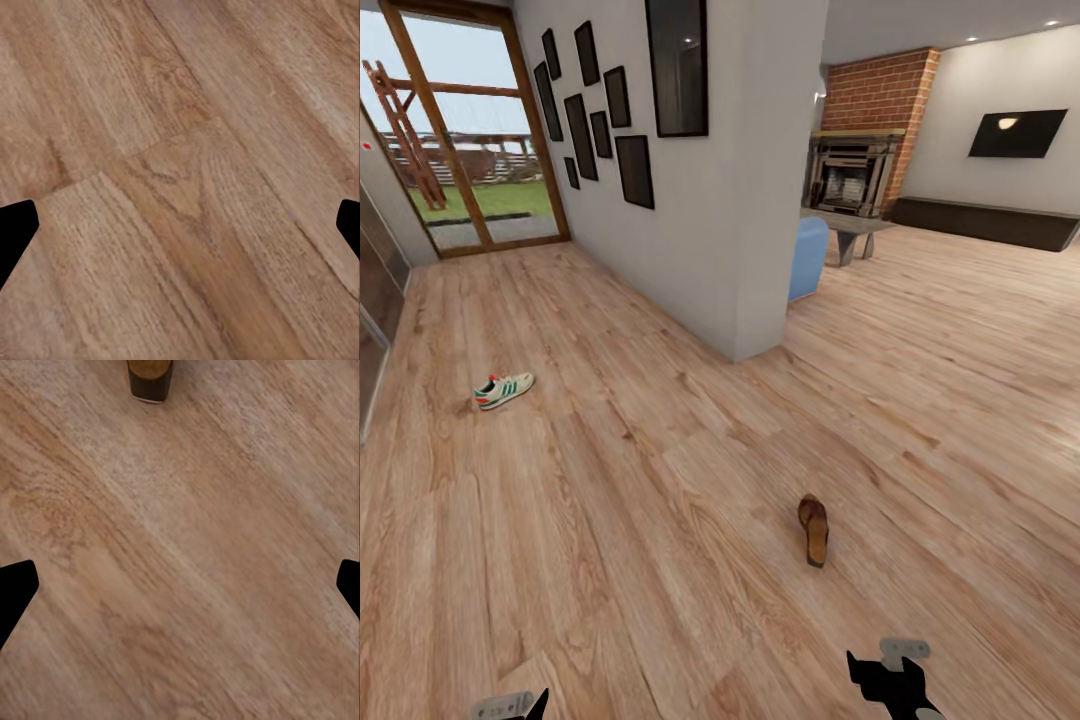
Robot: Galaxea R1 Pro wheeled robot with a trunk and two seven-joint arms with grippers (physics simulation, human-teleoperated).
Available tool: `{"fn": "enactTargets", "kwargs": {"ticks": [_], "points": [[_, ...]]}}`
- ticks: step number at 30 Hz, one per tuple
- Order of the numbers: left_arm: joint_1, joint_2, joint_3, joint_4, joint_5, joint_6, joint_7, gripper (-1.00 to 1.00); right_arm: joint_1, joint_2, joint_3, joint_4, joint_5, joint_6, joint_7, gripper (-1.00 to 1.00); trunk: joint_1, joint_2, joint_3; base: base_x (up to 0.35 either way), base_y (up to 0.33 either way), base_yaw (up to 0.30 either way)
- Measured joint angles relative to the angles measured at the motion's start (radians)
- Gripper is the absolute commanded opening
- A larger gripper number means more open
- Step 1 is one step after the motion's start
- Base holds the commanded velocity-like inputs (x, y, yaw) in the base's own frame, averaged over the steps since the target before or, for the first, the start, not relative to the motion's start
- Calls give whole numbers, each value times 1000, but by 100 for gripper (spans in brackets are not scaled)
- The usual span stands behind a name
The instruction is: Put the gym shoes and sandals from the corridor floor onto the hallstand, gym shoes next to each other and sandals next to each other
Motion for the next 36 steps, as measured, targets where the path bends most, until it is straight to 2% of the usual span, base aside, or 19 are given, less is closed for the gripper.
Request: {"fn": "enactTargets", "kwargs": {"ticks": [17,36], "points": [[-1,0,0,0,0,0,0,100,0,2,-1,0,-1,0,-1,100,0,0,13,237,125,-219],[0,0,0,1,0,0,0,100,0,3,-1,0,-1,0,-1,100,0,0,26,18,7,-267]]}}
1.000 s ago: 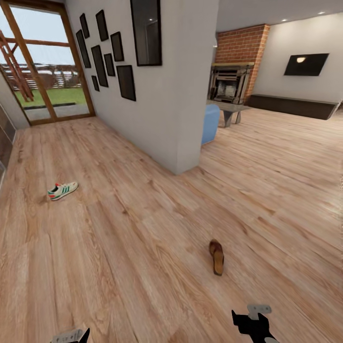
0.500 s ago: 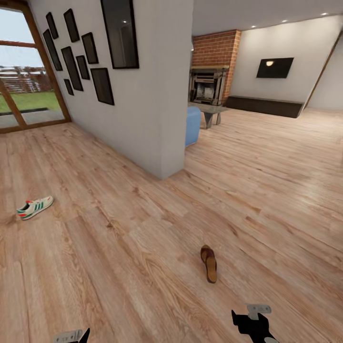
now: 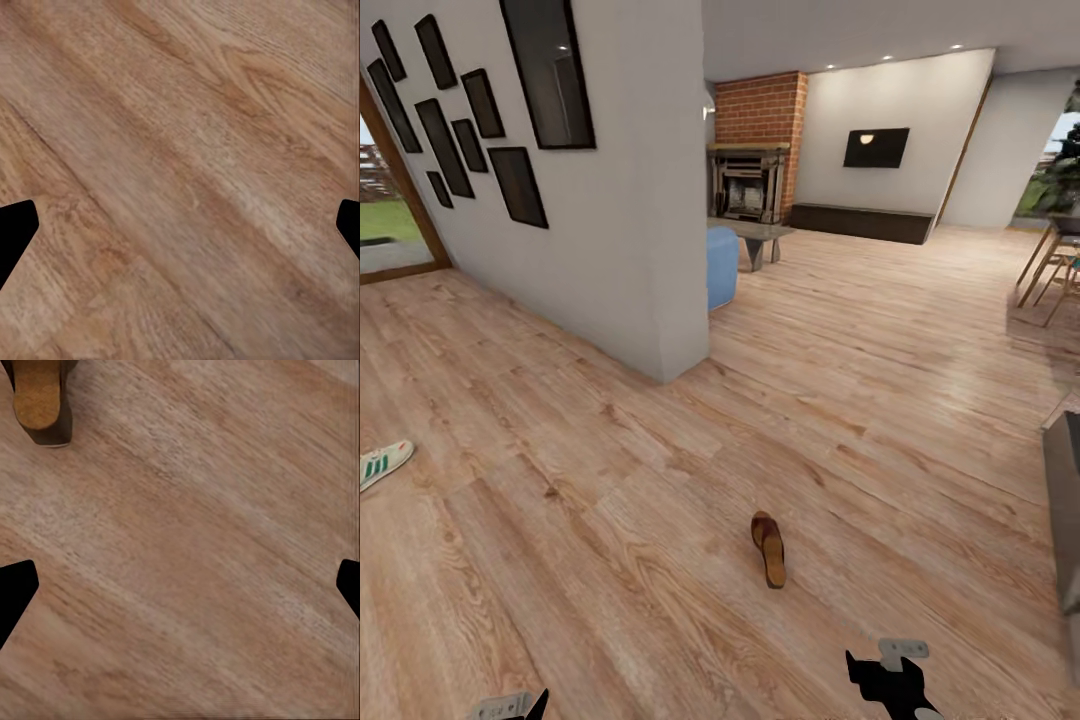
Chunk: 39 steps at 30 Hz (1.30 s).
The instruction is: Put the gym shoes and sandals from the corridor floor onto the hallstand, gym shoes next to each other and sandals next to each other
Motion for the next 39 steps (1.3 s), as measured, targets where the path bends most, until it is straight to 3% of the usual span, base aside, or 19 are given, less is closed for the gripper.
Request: {"fn": "enactTargets", "kwargs": {"ticks": [14,24,39], "points": [[0,0,1,0,-1,0,0,100,0,2,0,0,0,0,0,100,0,0,1,94,98,-203],[0,0,1,-1,0,0,0,100,0,2,0,0,0,0,0,100,0,0,1,185,214,-30],[0,2,0,0,1,0,0,100,0,2,-1,0,0,0,0,100,0,0,1,24,23,0]]}}
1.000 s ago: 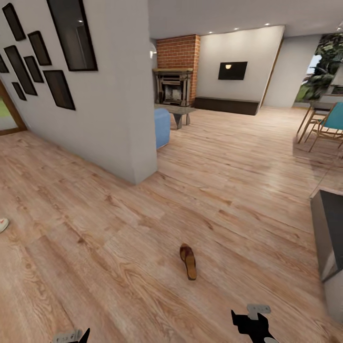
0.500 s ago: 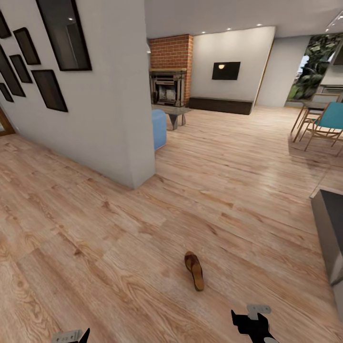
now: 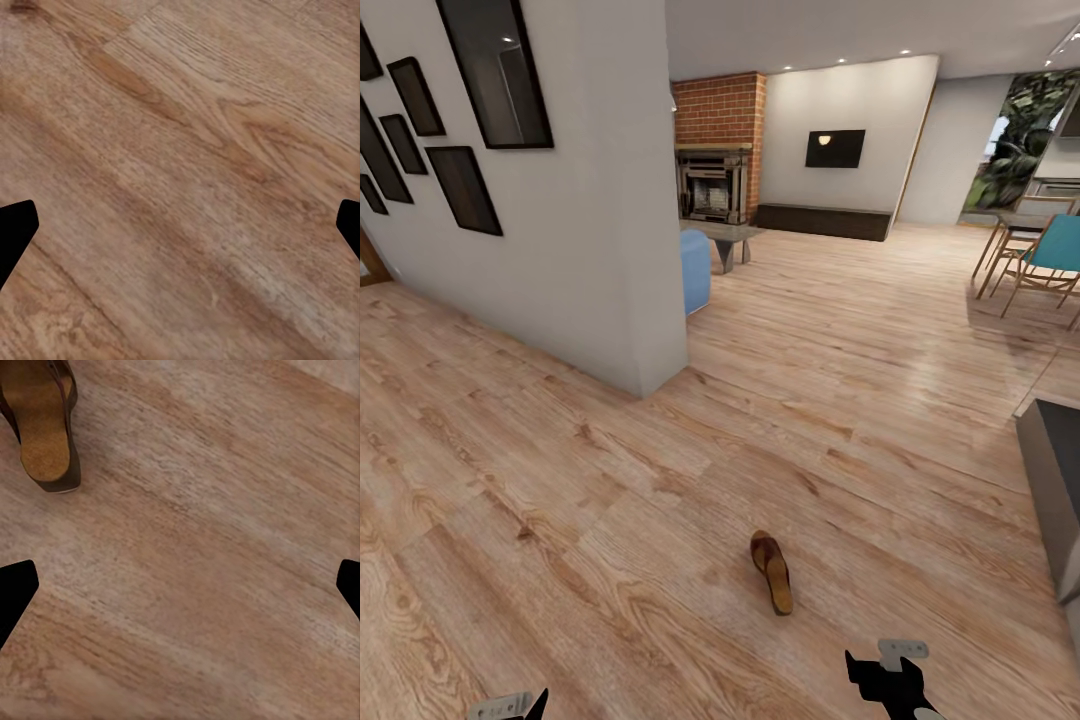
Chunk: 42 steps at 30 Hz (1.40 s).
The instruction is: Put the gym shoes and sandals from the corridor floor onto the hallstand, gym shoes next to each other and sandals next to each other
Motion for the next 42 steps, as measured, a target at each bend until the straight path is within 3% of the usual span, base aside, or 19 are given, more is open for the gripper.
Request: {"fn": "enactTargets", "kwargs": {"ticks": [30,42], "points": [[0,-1,0,0,0,0,0,100,0,0,1,0,1,0,-1,100,0,0,0,263,-14,-39],[-2,-1,-1,-14,0,3,3,100,0,1,2,0,3,0,-2,100,0,0,-5,77,-35,90]]}}
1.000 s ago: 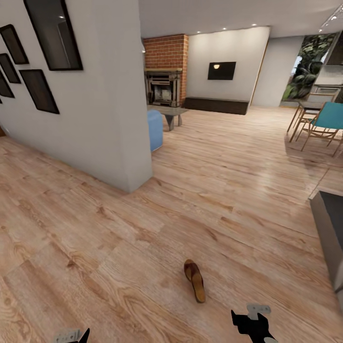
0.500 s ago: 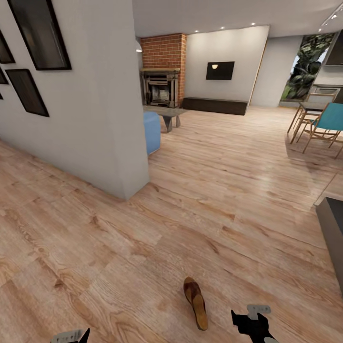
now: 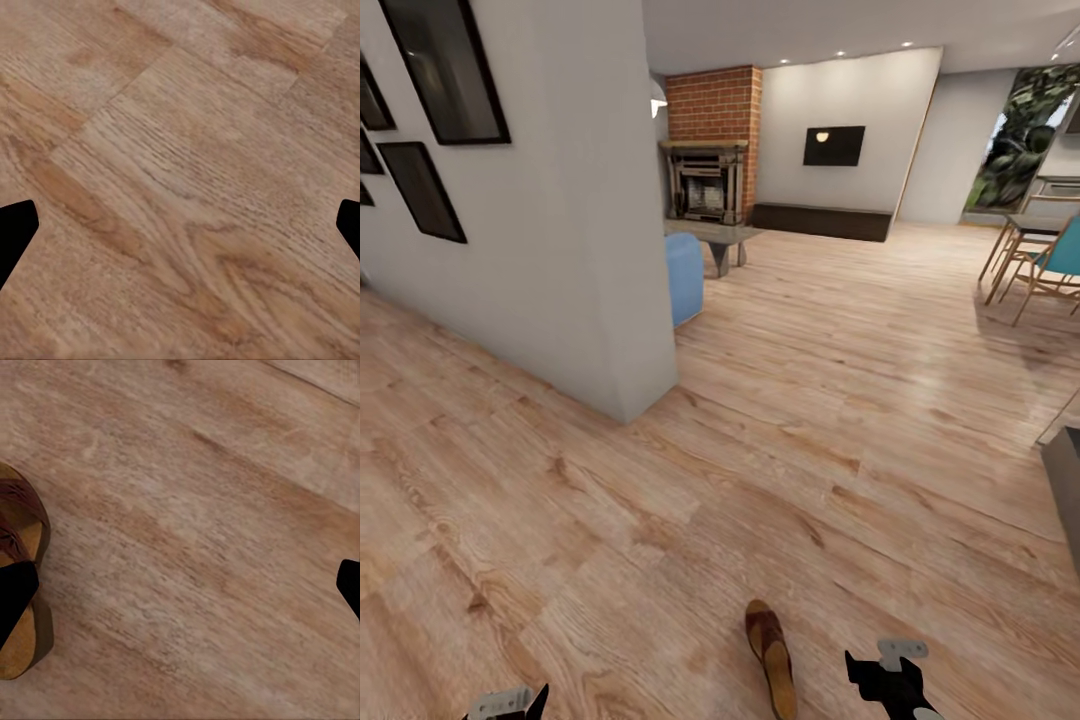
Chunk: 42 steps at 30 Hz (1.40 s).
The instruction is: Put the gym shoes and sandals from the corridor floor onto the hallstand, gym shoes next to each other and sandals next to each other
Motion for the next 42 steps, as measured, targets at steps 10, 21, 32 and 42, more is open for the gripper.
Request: {"fn": "enactTargets", "kwargs": {"ticks": [10,21,32,42], "points": [[-14,1,0,-6,4,17,7,100,0,0,1,-10,2,0,5,100,0,0,-3,6,-3,46],[-294,10,-5,-36,-1,335,4,100,-1,20,1,-305,-1,191,-1,100,0,0,-3,0,0,2],[-420,-2,-5,-38,-91,405,7,100,-1,38,2,-401,-3,297,0,100,0,0,-3,0,0,0],[-427,-13,-4,-38,-136,405,1,100,-1,46,1,-403,-1,302,2,100,0,0,-3,0,60,0]]}}
